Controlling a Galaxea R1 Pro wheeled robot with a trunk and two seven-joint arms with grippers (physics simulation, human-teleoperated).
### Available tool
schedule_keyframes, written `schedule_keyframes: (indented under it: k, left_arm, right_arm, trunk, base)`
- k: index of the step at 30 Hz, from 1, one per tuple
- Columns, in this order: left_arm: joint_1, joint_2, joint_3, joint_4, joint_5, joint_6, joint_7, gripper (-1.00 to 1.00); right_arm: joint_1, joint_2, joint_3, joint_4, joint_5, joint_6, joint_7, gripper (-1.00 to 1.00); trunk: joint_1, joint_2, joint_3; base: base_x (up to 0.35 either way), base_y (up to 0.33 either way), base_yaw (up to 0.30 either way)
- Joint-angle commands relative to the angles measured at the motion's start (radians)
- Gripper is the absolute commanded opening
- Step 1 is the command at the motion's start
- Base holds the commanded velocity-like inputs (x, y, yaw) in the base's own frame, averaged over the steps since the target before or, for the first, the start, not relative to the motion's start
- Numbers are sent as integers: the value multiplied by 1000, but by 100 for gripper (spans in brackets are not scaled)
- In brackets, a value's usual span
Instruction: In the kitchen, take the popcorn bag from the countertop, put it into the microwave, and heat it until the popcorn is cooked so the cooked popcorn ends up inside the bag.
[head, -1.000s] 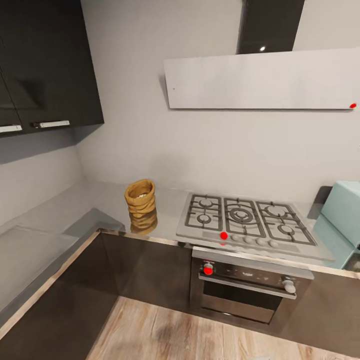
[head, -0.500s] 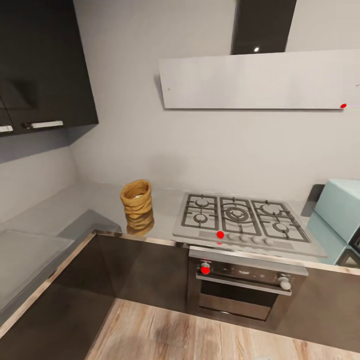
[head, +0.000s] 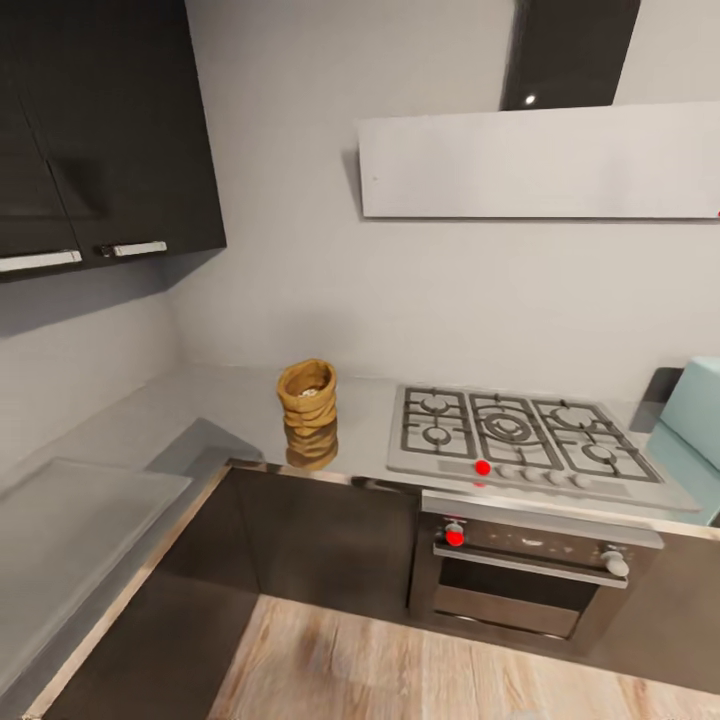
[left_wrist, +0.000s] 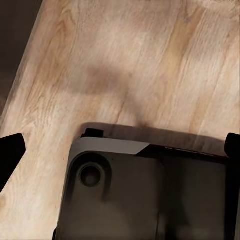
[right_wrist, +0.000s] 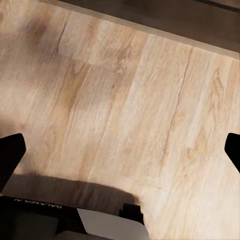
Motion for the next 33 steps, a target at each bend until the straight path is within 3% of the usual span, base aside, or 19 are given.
schedule_keyframes:
  k: [1,6,16,25,33]
  left_arm:
    - [-1,0,3,1,1,-4,0,100]
    - [-3,-10,-6,-1,-10,-6,3,100]
    - [-4,-10,-2,-2,-5,-6,10,100]
    - [-2,-5,3,-1,0,-7,8,100]
    - [-2,-14,2,-1,0,-9,7,100]
  right_arm:
    - [-1,0,-3,0,10,-3,2,100]
    - [-1,-3,0,0,13,-9,2,100]
    - [0,-1,0,0,12,-11,2,100]
    - [-1,-3,1,-1,13,-11,2,100]
    - [-2,1,1,-6,13,-10,3,100]
  trunk:
    - [1,-2,-2]
    - [1,-2,-2]
    - [1,-2,-2]
    - [1,-2,-2]
    - [1,-2,-2]
  base:
    - [64,349,0]
    - [25,108,-39]
    - [27,49,-243]
    - [163,305,-15]
    - [9,57,0]
